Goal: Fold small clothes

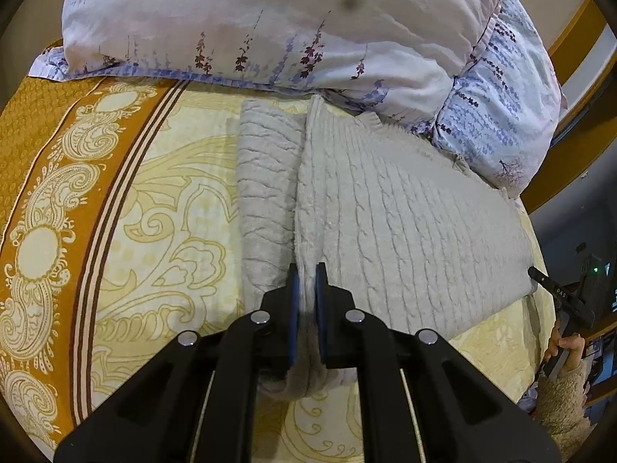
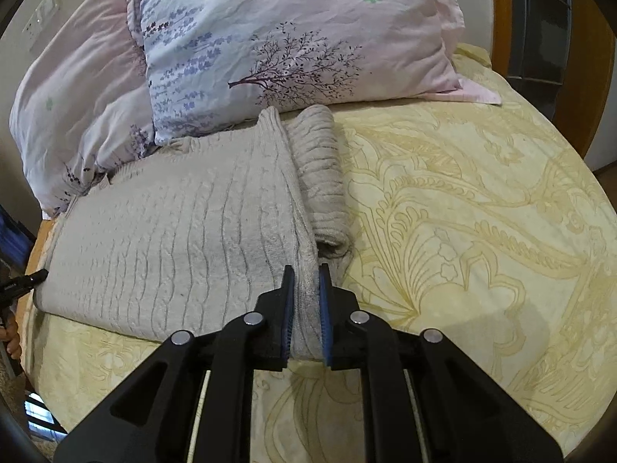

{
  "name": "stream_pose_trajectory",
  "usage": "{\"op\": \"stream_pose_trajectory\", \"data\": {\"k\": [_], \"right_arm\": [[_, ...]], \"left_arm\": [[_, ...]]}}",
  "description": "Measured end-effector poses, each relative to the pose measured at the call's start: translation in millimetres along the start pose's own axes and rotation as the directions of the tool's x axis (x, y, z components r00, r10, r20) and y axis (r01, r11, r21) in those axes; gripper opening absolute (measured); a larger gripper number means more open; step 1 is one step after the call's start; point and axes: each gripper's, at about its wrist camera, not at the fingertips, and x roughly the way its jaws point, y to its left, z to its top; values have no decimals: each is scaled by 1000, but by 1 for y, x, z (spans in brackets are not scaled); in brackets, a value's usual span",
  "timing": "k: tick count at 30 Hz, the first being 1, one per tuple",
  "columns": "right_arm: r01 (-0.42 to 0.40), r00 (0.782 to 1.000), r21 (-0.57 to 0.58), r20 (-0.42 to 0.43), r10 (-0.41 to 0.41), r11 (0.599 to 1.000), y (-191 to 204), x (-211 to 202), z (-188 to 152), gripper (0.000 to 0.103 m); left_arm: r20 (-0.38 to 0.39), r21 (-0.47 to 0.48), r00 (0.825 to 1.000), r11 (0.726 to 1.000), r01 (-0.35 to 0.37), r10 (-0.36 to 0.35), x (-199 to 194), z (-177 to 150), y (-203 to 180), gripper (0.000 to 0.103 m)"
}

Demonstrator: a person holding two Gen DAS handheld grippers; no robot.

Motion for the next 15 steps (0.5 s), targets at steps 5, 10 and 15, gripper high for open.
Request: {"op": "stream_pose_trajectory", "data": {"k": [5, 10, 15], "right_arm": [[-4, 994, 2, 109, 4, 1000, 9, -23, 16, 33], [-140, 987, -56, 76, 144, 989, 44, -10, 33, 34], [-153, 988, -106, 19, 156, 982, 73, 15, 37, 34]], "left_arm": [[77, -4, 997, 1000, -9, 9, -19, 7, -8, 39], [117, 44, 992, 998, 41, -46, -20, 18, -40, 52], [80, 82, 996, 996, 38, -44, 1, 20, -65, 55]]}}
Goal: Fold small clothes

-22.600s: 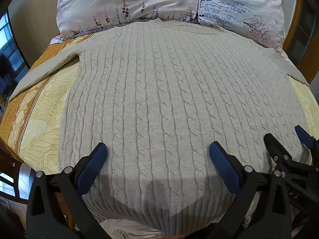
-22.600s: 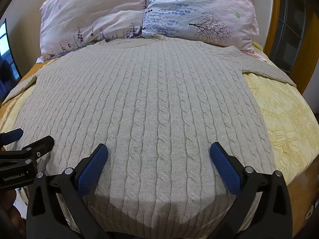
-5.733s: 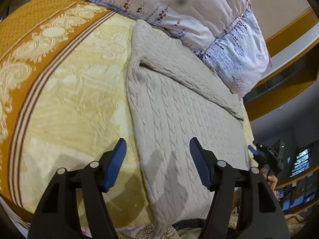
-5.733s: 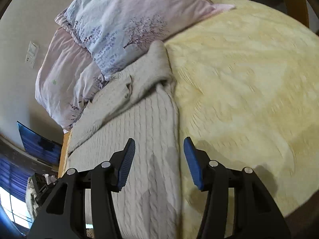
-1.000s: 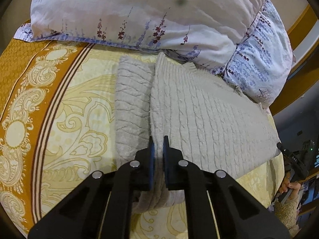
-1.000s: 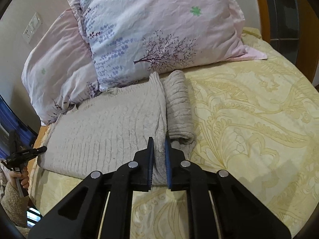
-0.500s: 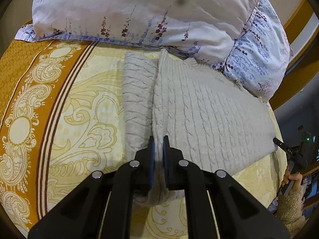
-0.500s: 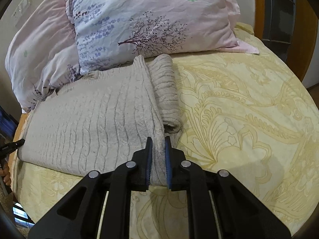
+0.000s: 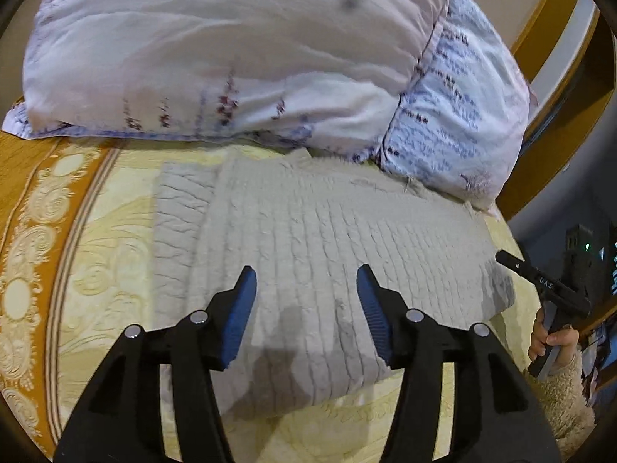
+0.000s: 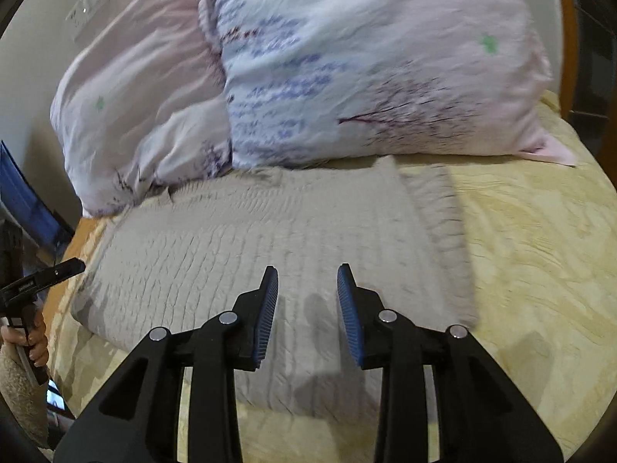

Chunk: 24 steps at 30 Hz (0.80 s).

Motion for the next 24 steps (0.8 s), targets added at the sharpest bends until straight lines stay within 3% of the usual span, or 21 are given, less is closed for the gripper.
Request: {"op": "stream_pose_trajectory", "data": {"k": [3, 6, 12, 15, 20, 24], "right_arm": [[26, 999, -7, -33, -26, 1000, 3, 15, 0, 34], [100, 992, -23, -77, -102, 995, 0, 29, -3, 48], [97, 992, -21, -77, -99, 995, -5, 36, -10, 51], [102, 992, -8, -77, -103, 995, -4, 33, -14, 51], [87, 994, -7, -63, -87, 996, 4, 28, -17, 56], [92, 994, -39, -63, -94, 995, 17, 28, -18, 58]], "left_arm": [[-28, -12, 999, 1000, -22, 21, 14, -2, 1, 56], [-57, -43, 997, 998, -50, 47, 27, -5, 11, 56], [-53, -62, 998, 998, -32, 28, 30, -6, 17, 59], [-29, -105, 999, 994, 28, -32, 18, -5, 23, 59], [30, -240, 999, 971, 21, -14, -4, 5, 61, 64], [43, -367, 998, 928, 67, -55, -5, 7, 90, 64]]}}
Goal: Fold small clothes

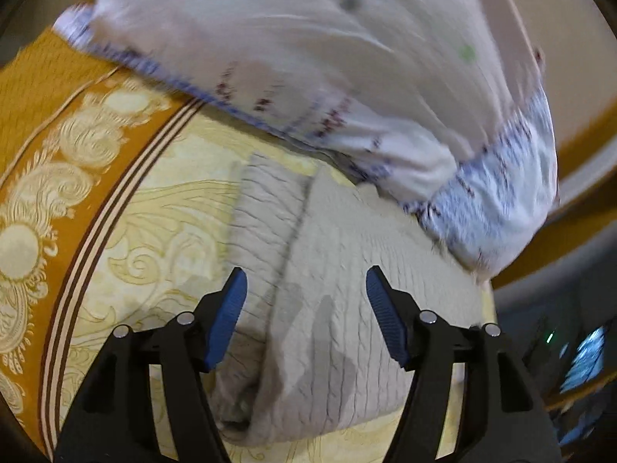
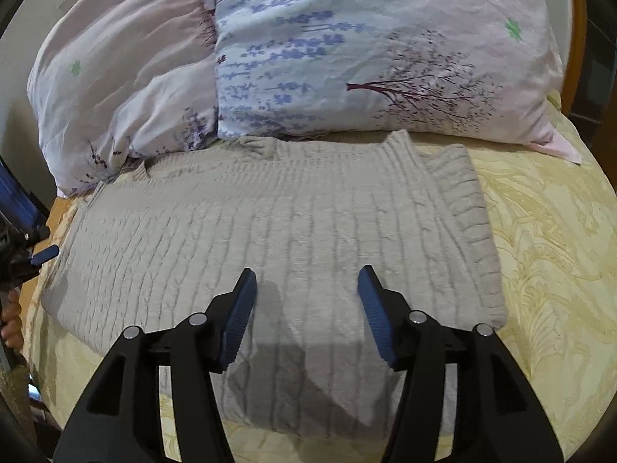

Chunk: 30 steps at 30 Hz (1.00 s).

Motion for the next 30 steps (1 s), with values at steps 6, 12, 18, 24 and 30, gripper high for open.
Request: {"op": "stream_pose_trajectory", "data": {"k": [6, 12, 18, 24, 30], "right_arm": [[23, 1000, -51, 11, -23, 998, 17, 2, 2, 63], [28, 1000, -53, 7, -28, 998, 20, 7, 2, 64], [28, 1000, -59, 8, -28, 998, 20, 7, 1, 66], [22, 1000, -62, 0, -22, 998, 20, 6, 0, 67], [6, 1000, -57, 0, -6, 998, 18, 5, 0, 67]], "left_arm": [[-6, -84, 1000, 996, -17, 16, 8, 5, 17, 64], [-28, -111, 1000, 994, -5, 2, 17, 7, 21, 65], [-38, -105, 999, 994, 17, -21, 26, 8, 12, 65], [-52, -109, 998, 993, 41, -47, 35, 5, 1, 60], [-61, -105, 998, 994, 23, -30, 42, 1, -7, 47]]}}
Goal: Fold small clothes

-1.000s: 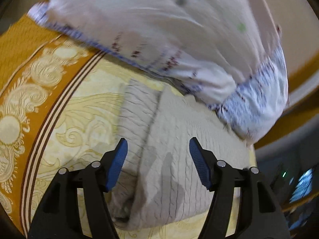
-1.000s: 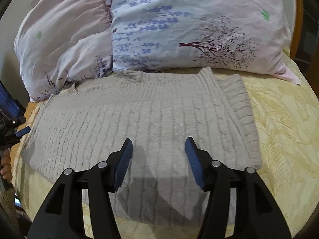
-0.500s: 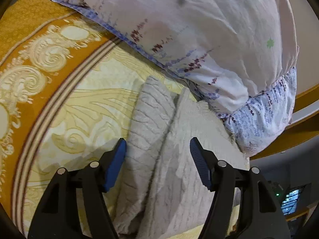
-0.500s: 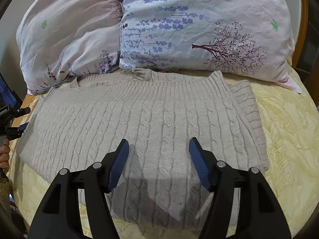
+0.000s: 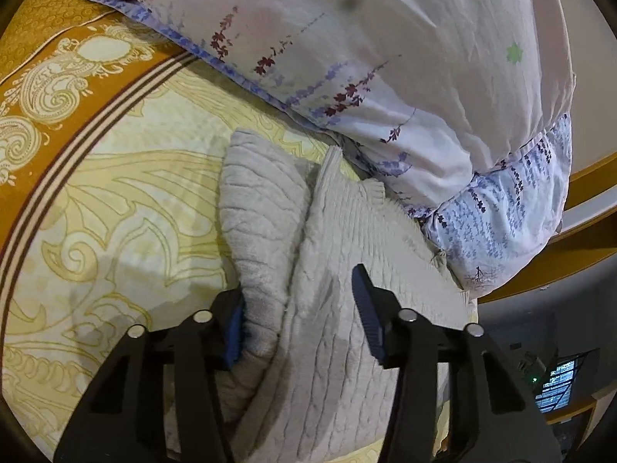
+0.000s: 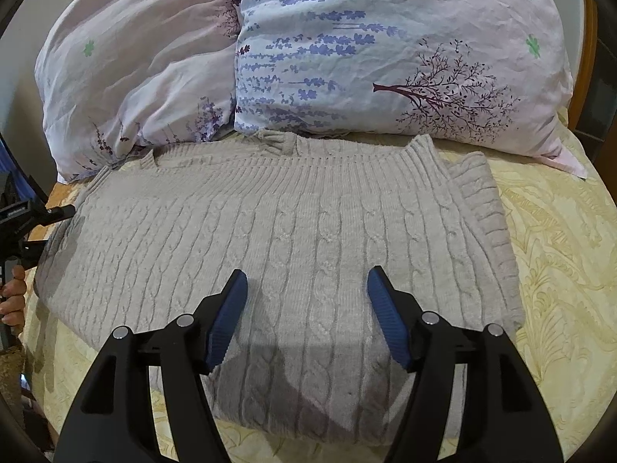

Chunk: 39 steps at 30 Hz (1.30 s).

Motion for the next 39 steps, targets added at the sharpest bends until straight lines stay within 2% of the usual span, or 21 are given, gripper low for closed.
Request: {"op": "stream_pose_trajectory", "data": {"k": [3, 5, 8, 12, 18, 26, 30, 35, 38, 39], "right_arm": [[-5, 1000, -2, -1, 5, 1000, -1, -1, 0, 67], [-8, 1000, -2, -1, 8, 1000, -1, -2, -1, 67], [-13, 1000, 18, 5, 13, 1000, -5, -4, 0, 67], [-28, 1000, 44, 7, 28, 999, -13, -7, 0, 67], [-37, 999, 58, 19, 36, 998, -25, -16, 1, 67], [-68, 996, 97, 61, 63, 993, -45, -26, -2, 67], [-74, 995, 97, 77, 67, 992, -54, -33, -4, 67], [-82, 992, 121, 101, 70, 989, -71, -42, -4, 67], [-84, 992, 144, 104, 69, 986, -81, -44, -4, 67], [-85, 992, 153, 103, 69, 985, -84, -44, -4, 67]], "left_arm": [[0, 6, 1000, 1000, -20, 20, 1, -1, -3, 39], [-7, 0, 1000, 1000, -8, 8, 2, -2, -5, 24], [-3, -3, 1000, 1000, 30, -30, -2, -2, -12, 21], [10, 7, 998, 998, 65, -65, -7, -3, -32, 19], [22, 20, 987, 987, 160, -160, -10, -8, -73, 18], [-13, 44, 964, 963, 266, -266, 16, -27, -139, 17], [-56, 53, 952, 952, 302, -300, 40, -40, -171, 17], [-122, 65, 945, 947, 313, -304, 76, -61, -202, 17], [-187, 47, 937, 950, 307, -294, 108, -77, -212, 19], [-222, 18, 927, 949, 314, -302, 122, -84, -213, 20]]}}
